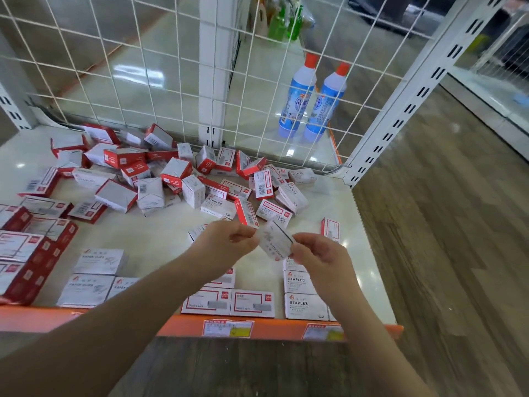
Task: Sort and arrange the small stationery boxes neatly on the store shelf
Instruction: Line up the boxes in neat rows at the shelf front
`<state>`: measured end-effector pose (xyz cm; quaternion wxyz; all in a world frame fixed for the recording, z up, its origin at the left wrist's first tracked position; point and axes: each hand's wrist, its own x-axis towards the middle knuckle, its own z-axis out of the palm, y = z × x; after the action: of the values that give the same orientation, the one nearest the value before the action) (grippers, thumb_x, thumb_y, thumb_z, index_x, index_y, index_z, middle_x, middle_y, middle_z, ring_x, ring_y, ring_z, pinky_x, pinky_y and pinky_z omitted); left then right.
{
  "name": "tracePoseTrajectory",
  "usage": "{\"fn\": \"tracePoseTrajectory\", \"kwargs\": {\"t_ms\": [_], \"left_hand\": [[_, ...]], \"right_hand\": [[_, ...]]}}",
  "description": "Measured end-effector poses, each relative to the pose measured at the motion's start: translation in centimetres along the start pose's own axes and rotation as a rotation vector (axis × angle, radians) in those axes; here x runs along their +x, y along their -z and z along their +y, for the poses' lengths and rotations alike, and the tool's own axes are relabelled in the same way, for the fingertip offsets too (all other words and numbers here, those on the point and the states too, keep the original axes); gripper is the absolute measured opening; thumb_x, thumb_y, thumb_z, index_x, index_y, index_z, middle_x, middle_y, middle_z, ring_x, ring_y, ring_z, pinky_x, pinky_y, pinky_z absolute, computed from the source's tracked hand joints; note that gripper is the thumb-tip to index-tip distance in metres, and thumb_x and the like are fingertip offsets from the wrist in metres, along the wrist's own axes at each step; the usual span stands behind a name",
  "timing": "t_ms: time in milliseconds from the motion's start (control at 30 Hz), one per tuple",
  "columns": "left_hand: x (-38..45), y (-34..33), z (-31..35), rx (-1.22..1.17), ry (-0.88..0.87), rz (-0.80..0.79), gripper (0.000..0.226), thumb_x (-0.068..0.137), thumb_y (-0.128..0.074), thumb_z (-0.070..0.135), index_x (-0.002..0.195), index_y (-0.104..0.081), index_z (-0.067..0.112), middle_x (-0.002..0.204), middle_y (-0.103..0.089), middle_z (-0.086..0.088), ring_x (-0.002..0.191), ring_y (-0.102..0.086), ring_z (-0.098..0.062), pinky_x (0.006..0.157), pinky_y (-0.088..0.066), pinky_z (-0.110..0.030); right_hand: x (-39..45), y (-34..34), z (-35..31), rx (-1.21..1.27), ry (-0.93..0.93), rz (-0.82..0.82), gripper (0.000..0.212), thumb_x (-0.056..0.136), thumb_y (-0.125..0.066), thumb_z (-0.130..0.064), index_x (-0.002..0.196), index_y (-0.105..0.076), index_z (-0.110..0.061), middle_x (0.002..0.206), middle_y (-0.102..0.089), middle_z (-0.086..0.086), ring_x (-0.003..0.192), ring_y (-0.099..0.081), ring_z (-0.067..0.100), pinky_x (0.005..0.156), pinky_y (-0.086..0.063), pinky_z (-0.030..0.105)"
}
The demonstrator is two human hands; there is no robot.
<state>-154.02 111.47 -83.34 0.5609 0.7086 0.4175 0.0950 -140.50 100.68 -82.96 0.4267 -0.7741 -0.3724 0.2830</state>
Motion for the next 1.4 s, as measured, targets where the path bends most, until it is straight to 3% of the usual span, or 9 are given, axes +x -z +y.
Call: {"fn": "tracePoseTrajectory", "kwargs": {"t_ms": [100, 167, 333, 533, 633, 867, 933, 1167, 1400], "left_hand": [[-0.2, 0.6, -0.1, -0.091, 0.051, -0.003, 0.005, 0.09, -0.058, 0.027, 0.086, -0.062, 0.026, 0.096, -0.067, 0.005, 0.091, -0.062, -0.015, 0.084, -0.053, -0.026], [-0.3, 1.0, 0.0, -0.16, 0.072, -0.002, 0.006, 0.088, -0.061, 0.025, 0.088, -0.062, 0.019, 0.094, -0.068, 0.002, 0.094, -0.063, -0.019, 0.087, -0.053, -0.03], [-1.1, 1.3, 0.6, -0.319, 0.066, 0.003, 0.012, 0.083, -0.067, 0.015, 0.087, -0.057, 0.009, 0.088, -0.071, -0.002, 0.086, -0.068, -0.017, 0.081, -0.056, -0.028], [-2.1, 1.0, 0.7, -0.078, 0.012, -0.065, 0.016, 0.08, -0.071, 0.022, 0.086, -0.057, 0.017, 0.085, -0.069, 0.001, 0.079, -0.067, -0.013, 0.075, -0.057, -0.027], [-2.3, 1.1, 0.9, -0.057, 0.023, -0.081, 0.015, 0.081, -0.069, 0.022, 0.087, -0.057, 0.017, 0.087, -0.069, 0.003, 0.078, -0.067, -0.012, 0.07, -0.057, -0.021], [-2.5, 0.8, 0.4, 0.002, 0.128, -0.102, 0.031, 0.092, -0.054, 0.028, 0.118, -0.06, 0.013, 0.111, -0.063, -0.001, 0.094, -0.064, -0.022, 0.08, -0.054, -0.03], [-2.7, 0.7, 0.3, -0.061, 0.136, -0.093, 0.028, 0.094, -0.052, 0.023, 0.118, -0.061, 0.011, 0.107, -0.063, 0.0, 0.091, -0.064, -0.018, 0.074, -0.052, -0.025], [-2.6, 1.1, 0.3, -0.326, 0.201, 0.017, 0.007, 0.093, -0.054, 0.014, 0.095, -0.06, 0.015, 0.096, -0.064, -0.001, 0.089, -0.064, -0.016, 0.073, -0.053, -0.019], [-2.4, 1.5, 0.0, -0.413, 0.207, 0.075, 0.014, 0.085, -0.064, 0.005, 0.095, -0.06, 0.013, 0.092, -0.065, -0.003, 0.092, -0.065, -0.019, 0.078, -0.054, -0.024]], "right_hand": [[-0.4, -0.3, -0.3, -0.022, 0.006, -0.032, 0.011, 0.092, -0.052, -0.019, 0.095, -0.063, -0.022, 0.099, -0.063, -0.014, 0.079, -0.058, 0.003, 0.063, -0.048, 0.006], [-0.7, -0.4, -0.5, -0.018, 0.008, -0.054, 0.012, 0.092, -0.051, -0.019, 0.092, -0.061, -0.025, 0.098, -0.061, -0.019, 0.081, -0.058, 0.003, 0.064, -0.048, 0.005], [-1.3, -0.6, -0.9, -0.012, -0.042, -0.1, 0.014, 0.094, -0.05, -0.021, 0.09, -0.058, -0.032, 0.09, -0.059, -0.019, 0.081, -0.056, -0.003, 0.055, -0.043, 0.002], [-1.4, -0.5, -1.8, 0.096, 0.006, -0.098, 0.018, 0.092, -0.052, -0.02, 0.103, -0.062, -0.031, 0.096, -0.064, -0.02, 0.087, -0.062, 0.0, 0.063, -0.052, 0.011], [-1.5, -0.5, -2.0, 0.093, 0.017, -0.11, 0.016, 0.09, -0.056, -0.019, 0.093, -0.063, -0.033, 0.091, -0.066, -0.019, 0.083, -0.065, 0.001, 0.067, -0.055, 0.017], [-0.7, -1.5, -1.6, 0.171, -0.047, 0.119, 0.012, 0.089, -0.058, -0.02, 0.099, -0.062, -0.014, 0.094, -0.067, -0.001, 0.087, -0.066, 0.014, 0.07, -0.056, 0.019], [-0.7, -2.0, -1.5, 0.303, -0.12, 0.13, 0.012, 0.09, -0.056, -0.017, 0.102, -0.056, -0.014, 0.099, -0.065, 0.003, 0.089, -0.066, 0.017, 0.072, -0.057, 0.021], [-1.0, -2.4, -1.7, 0.415, -0.17, -0.003, 0.024, 0.095, -0.048, -0.016, 0.116, -0.049, -0.026, 0.099, -0.064, -0.001, 0.09, -0.064, 0.018, 0.081, -0.055, 0.026], [-1.5, -2.4, -1.5, 0.3, -0.128, -0.141, 0.032, 0.093, -0.052, -0.014, 0.116, -0.052, -0.036, 0.104, -0.063, -0.011, 0.093, -0.06, 0.015, 0.082, -0.053, 0.025]]}}
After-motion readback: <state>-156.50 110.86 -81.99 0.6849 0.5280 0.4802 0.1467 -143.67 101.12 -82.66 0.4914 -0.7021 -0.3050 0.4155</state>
